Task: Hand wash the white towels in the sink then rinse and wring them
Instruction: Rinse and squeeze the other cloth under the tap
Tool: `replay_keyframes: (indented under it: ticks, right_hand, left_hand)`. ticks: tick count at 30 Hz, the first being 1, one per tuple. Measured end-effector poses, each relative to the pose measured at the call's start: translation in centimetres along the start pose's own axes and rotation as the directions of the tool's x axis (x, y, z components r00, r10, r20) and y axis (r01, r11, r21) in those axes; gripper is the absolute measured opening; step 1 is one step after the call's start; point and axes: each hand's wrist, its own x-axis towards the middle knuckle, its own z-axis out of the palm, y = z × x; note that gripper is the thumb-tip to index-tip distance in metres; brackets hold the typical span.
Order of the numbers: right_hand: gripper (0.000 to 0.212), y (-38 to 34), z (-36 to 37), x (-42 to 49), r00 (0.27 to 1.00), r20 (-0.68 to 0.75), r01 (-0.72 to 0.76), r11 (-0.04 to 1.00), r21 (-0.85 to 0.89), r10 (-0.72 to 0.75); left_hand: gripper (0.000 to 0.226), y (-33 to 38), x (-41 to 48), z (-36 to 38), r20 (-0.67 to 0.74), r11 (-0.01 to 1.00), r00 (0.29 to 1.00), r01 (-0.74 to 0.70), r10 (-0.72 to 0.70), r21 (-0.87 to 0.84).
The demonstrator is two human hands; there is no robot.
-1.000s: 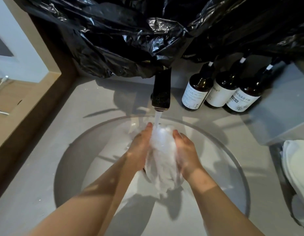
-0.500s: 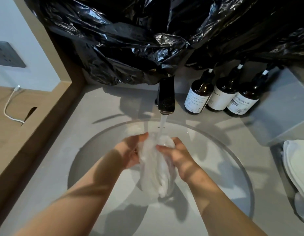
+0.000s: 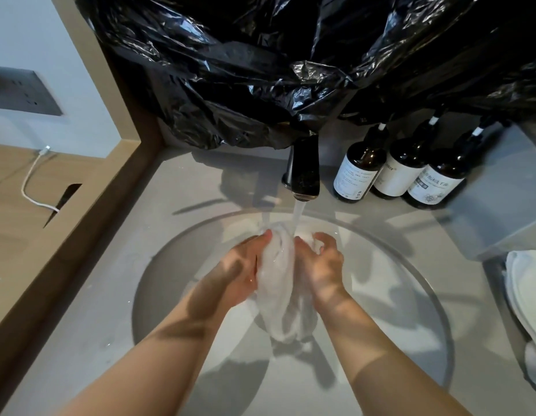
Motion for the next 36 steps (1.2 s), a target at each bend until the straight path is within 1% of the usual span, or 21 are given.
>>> replay_keyframes:
  ticks: [1, 2, 5, 7, 8, 11, 12, 15, 16, 18, 21, 23, 24, 25, 27, 29, 30, 32, 33, 35, 36]
  right_hand:
    - [0.038, 0.1, 0.0, -0.1, 0.999, -0.003, -0.033, 0.996, 0.082, 0.033]
    - [0.040, 0.2, 0.0, -0.4, 0.999, 0.030, -0.047, 0.991, 0.122, 0.044]
    - [0.080, 0.5, -0.3, -1.1, 0.970, 0.220, -0.104, 0.995, 0.010, 0.099]
    - [0.088, 0.2, -1.1, -1.2, 0.942, 0.306, -0.130, 0.991, -0.044, 0.137]
    - [0.082, -0.3, -1.5, -1.4, 0.934, 0.325, -0.142, 0.989, -0.035, 0.146]
    - [0.043, -1.7, -2.7, -1.9, 0.887, 0.454, -0.148, 0.983, 0.110, 0.082]
    - [0.036, -2.6, -3.2, -2.4, 0.868, 0.492, -0.155, 0.976, 0.156, 0.059]
    - [0.039, -5.4, -4.9, -4.2, 0.804, 0.593, -0.170, 0.935, 0.312, -0.052]
    - [0.033, -6.3, -5.6, -4.8, 0.778, 0.619, -0.160, 0.918, 0.363, -0.109]
    - [0.012, -6.8, -6.7, -6.1, 0.724, 0.655, -0.161, 0.870, 0.466, -0.217]
    - [0.009, -5.3, -7.3, -7.0, 0.657, 0.718, -0.257, 0.828, 0.499, -0.229]
    - [0.052, -3.0, -6.8, -6.4, 0.652, 0.749, -0.360, 0.821, 0.443, -0.118]
    - [0.062, -1.8, -6.6, -6.1, 0.648, 0.761, -0.441, 0.800, 0.407, -0.030]
    - [0.058, -0.9, -6.4, -5.9, 0.654, 0.754, -0.498, 0.785, 0.370, 0.060]
    - [0.049, 0.4, -6.2, -5.4, 0.675, 0.716, -0.523, 0.799, 0.296, 0.177]
    - [0.045, 0.2, -6.3, -4.7, 0.722, 0.649, -0.501, 0.828, 0.253, 0.238]
    - [0.036, -0.4, -6.4, -4.2, 0.765, 0.596, -0.471, 0.843, 0.259, 0.243]
    - [0.010, -2.1, -6.8, -3.0, 0.902, 0.398, -0.308, 0.899, 0.311, 0.171]
    - [0.018, -3.1, -7.2, -2.5, 0.949, 0.299, -0.203, 0.913, 0.354, 0.095]
    - [0.028, -4.7, -8.0, -2.0, 0.974, 0.217, -0.059, 0.862, 0.504, -0.060]
    - [0.029, -5.3, -8.1, -2.0, 0.972, 0.213, -0.036, 0.829, 0.558, -0.101]
  left_hand:
    - [0.014, 0.2, -0.2, 0.5, 0.019, 1.000, 1.000, -0.020, 0.020, 0.013]
    - [0.011, 0.3, 0.0, 0.7, 0.060, 0.999, 0.998, -0.028, 0.027, 0.023]
    - [0.026, 1.3, -0.2, 1.2, 0.079, 0.996, 0.996, -0.046, 0.040, 0.072]
    - [0.038, 1.6, 0.0, 0.8, 0.033, 0.998, 0.998, -0.048, 0.047, 0.044]
    - [0.038, 1.8, 0.2, 0.6, 0.021, 0.998, 0.998, -0.057, 0.056, 0.023]
    - [0.039, 2.9, 0.0, -0.4, -0.036, 0.998, 0.999, -0.021, 0.019, -0.051]
    - [0.041, 3.4, -0.1, -0.7, -0.020, 0.997, 1.000, -0.016, 0.015, -0.073]
    - [0.049, 5.2, -1.8, -0.3, 0.067, 0.994, 0.995, -0.064, 0.070, -0.089]
    - [0.047, 5.6, -2.3, -0.2, 0.106, 0.993, 0.990, -0.079, 0.089, -0.091]
    - [0.042, 5.9, -3.5, 0.1, 0.141, 0.990, 0.984, -0.090, 0.106, -0.109]
    - [0.037, 5.2, -4.2, 0.3, 0.182, 0.998, 0.982, -0.048, 0.055, -0.041]
    - [0.039, 3.6, -3.7, 0.2, 0.145, 0.999, 0.989, -0.020, 0.014, 0.041]
    - [0.045, 2.5, -3.2, -0.1, 0.119, 0.998, 0.993, -0.017, 0.009, 0.066]
    - [0.048, 1.7, -2.9, -0.3, 0.083, 0.997, 0.996, 0.014, -0.020, 0.075]
    - [0.043, 0.4, -2.0, -0.9, -0.006, 0.993, 0.997, 0.076, -0.076, 0.091]
    - [0.041, 0.2, -1.5, -1.3, -0.065, 0.991, 0.994, 0.097, -0.091, 0.090]
    - [0.039, 0.4, -1.0, -1.6, -0.102, 0.995, 0.992, 0.080, -0.073, 0.067]
    - [0.040, 1.6, -0.9, -1.7, -0.119, 0.999, 0.993, -0.014, 0.019, 0.042]
    - [0.044, 2.3, -0.9, -1.5, -0.097, 0.996, 0.992, -0.074, 0.079, 0.058]
    - [0.044, 3.5, -0.9, -1.2, -0.034, 0.978, 0.979, -0.202, 0.203, 0.048]
    - [0.038, 3.8, -0.9, -0.9, -0.018, 0.974, 0.974, -0.226, 0.227, 0.027]
